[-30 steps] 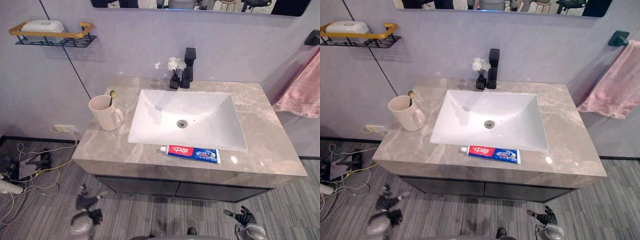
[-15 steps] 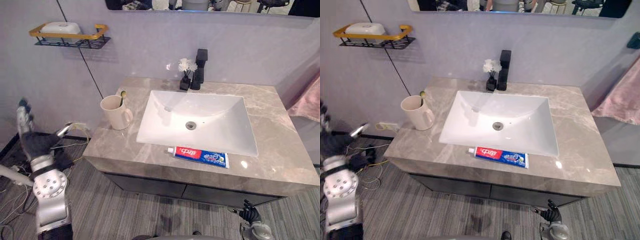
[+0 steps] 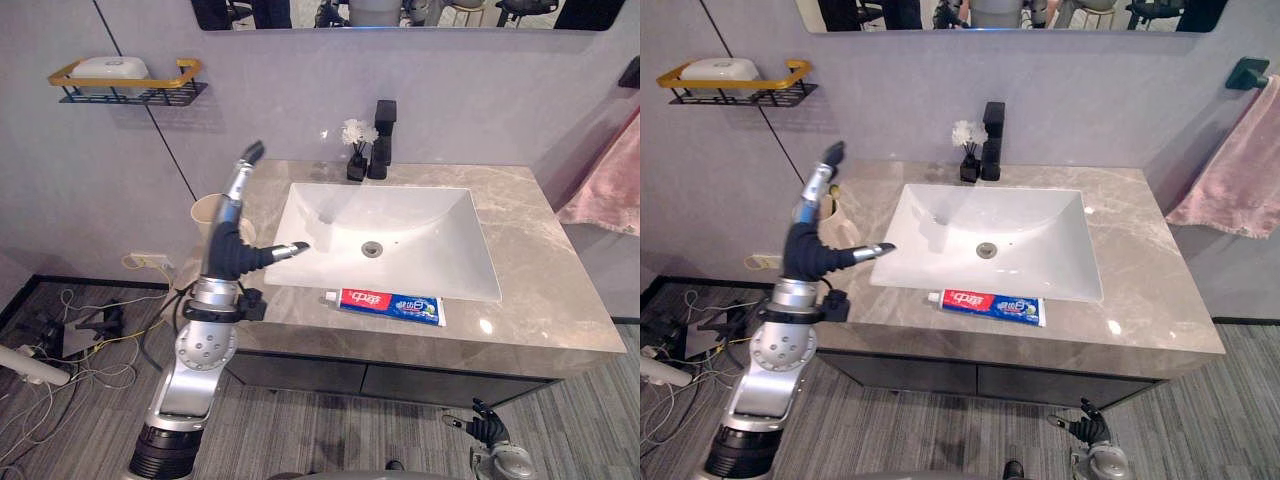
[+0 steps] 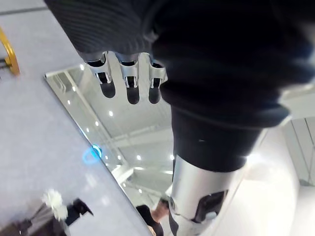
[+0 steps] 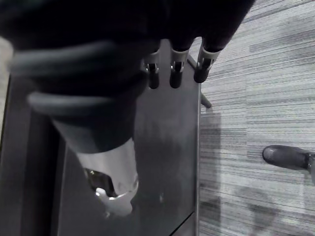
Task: Organize washtable
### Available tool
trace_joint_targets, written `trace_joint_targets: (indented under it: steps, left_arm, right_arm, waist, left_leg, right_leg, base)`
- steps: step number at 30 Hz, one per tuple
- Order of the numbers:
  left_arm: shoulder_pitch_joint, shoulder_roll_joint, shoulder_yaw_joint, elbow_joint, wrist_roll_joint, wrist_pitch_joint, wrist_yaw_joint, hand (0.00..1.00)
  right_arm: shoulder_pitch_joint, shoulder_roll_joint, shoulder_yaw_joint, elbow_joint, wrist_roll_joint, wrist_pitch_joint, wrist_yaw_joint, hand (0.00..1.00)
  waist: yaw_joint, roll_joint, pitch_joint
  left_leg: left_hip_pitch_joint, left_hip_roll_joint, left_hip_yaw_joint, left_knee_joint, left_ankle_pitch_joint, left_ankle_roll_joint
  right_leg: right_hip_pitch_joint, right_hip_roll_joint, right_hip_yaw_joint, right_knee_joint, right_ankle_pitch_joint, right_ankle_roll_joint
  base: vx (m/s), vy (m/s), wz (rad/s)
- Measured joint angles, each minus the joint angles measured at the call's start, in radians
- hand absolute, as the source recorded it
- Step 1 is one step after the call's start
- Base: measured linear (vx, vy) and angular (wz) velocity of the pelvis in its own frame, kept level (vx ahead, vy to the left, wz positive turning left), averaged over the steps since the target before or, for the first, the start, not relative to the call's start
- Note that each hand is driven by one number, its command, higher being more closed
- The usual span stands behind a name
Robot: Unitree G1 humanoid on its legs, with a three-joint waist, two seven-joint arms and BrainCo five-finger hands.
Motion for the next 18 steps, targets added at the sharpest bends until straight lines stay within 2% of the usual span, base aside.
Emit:
trace_joint_targets:
  steps: [7,9,13,18]
  left_arm:
    - [-0.029,0.017,-0.112,0.149,0.070,0.027,-0.038,0.00]
    - [-0.033,0.018,-0.140,0.188,0.095,0.034,-0.047,0.00]
    - [-0.073,0.019,-0.190,0.260,0.130,0.038,-0.058,0.00]
    - [-0.113,0.019,-0.213,0.330,0.170,0.039,-0.069,0.00]
  right_arm:
    - [-0.011,-0.002,0.002,0.000,0.000,0.000,0.000,0.00]
    - [-0.018,-0.003,0.004,0.000,0.000,0.000,0.000,0.00]
    - [-0.026,-0.004,0.011,0.000,0.000,0.000,-0.001,0.00]
    - [-0.043,-0.005,0.016,0.000,0.001,0.000,-0.001,0.00]
  waist:
    - [-0.013,-0.002,0.001]
    - [-0.028,-0.002,0.002]
    - [-0.036,-0.003,0.005]
    - [-0.059,-0.003,0.029]
  left_leg:
    - [-0.001,0.001,0.004,-0.002,0.000,0.000]
    - [-0.001,0.001,0.004,-0.003,0.000,0.000]
    - [-0.001,0.000,0.004,-0.006,0.000,0.000]
    - [0.001,0.000,0.003,-0.011,0.001,0.001]
  right_leg:
    - [-0.001,0.000,-0.001,-0.008,0.006,-0.001]
    - [-0.001,-0.001,-0.003,-0.008,0.007,0.001]
    - [-0.003,-0.001,-0.005,-0.011,0.008,0.002]
    - [-0.003,-0.001,-0.009,-0.012,0.009,0.003]
  base:
    - [-0.01,0.000,-0.01]
    - [-0.02,0.000,0.00]
    - [-0.01,0.000,0.00]
    - [0.00,0.000,0.00]
